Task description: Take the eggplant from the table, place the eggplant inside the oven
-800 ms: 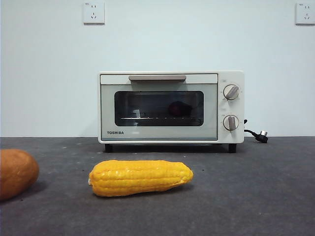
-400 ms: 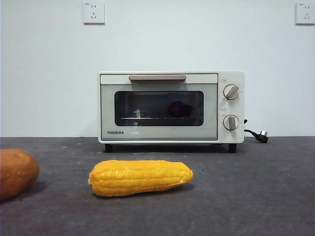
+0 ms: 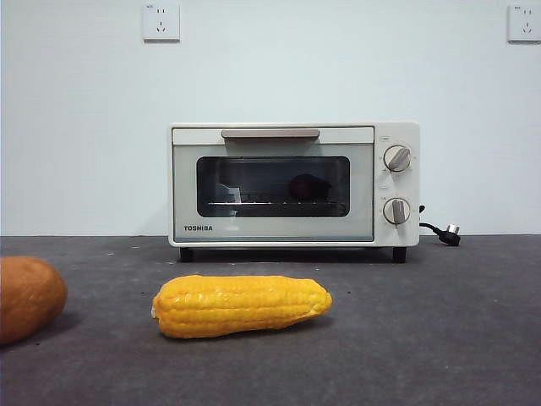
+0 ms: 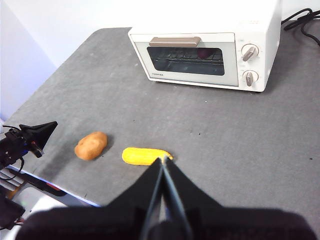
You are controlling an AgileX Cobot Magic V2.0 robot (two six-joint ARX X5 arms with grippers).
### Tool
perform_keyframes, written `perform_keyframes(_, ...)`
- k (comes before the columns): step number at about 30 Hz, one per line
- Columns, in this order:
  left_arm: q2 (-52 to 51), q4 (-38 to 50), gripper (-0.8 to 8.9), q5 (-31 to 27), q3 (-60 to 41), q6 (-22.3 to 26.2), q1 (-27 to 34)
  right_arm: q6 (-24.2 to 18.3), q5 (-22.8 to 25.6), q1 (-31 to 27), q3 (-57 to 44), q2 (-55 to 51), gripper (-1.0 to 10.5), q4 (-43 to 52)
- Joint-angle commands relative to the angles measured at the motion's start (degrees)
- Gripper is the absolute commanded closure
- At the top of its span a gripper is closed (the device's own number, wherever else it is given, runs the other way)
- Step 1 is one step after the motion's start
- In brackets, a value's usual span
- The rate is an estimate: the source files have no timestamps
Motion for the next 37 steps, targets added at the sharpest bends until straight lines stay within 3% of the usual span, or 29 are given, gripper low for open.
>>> perform_keyframes(1, 0.2, 0.5, 8.17, 0.1, -0.7, -0.6, 0.1, -0.5, 0.0, 0.0, 0.0, 0.0, 9.5, -1.4)
perform_keyframes(10, 0.3, 0.5, 8.17, 0.1, -0.7, -0.6, 0.1, -0.5, 0.0, 0.0, 0.0, 0.0, 9.5, -1.4)
perform_keyframes(13, 0.3, 0.5, 8.17, 0.1, -0.7, -0.6, 0.1, -3.8, 1.0, 0.0, 0.0, 0.0, 9.5, -1.4)
perform_keyframes(17, 0.3, 0.5, 8.17, 0.1, -0.7, -0.6, 0.1, -8.2, 6.1, -0.6, 0.0, 0.0, 9.5, -1.4)
perform_keyframes(21, 0.3, 0.5, 8.17, 0.1, -0.7, -0.6, 0.1, -11.0, 9.0, -5.1, 0.0, -0.2, 9.5, -1.4)
perform_keyframes(26, 0.3, 0.5, 8.17, 0.1, -0.7, -0.6, 0.1, -14.1, 9.0, -11.9, -0.2, -0.6, 9.5, 0.2)
perform_keyframes(31, 0.3, 0.5, 8.17, 0.1, -0.7, -0.6, 0.1, -14.8, 8.7, -16.8, -2.3, -2.8, 9.5, 8.5)
perform_keyframes(37, 0.3, 0.5, 8.17, 0.1, -0.7, -0.6, 0.1, -14.8, 7.7, -19.5, -11.8, -8.5, 9.5, 19.4)
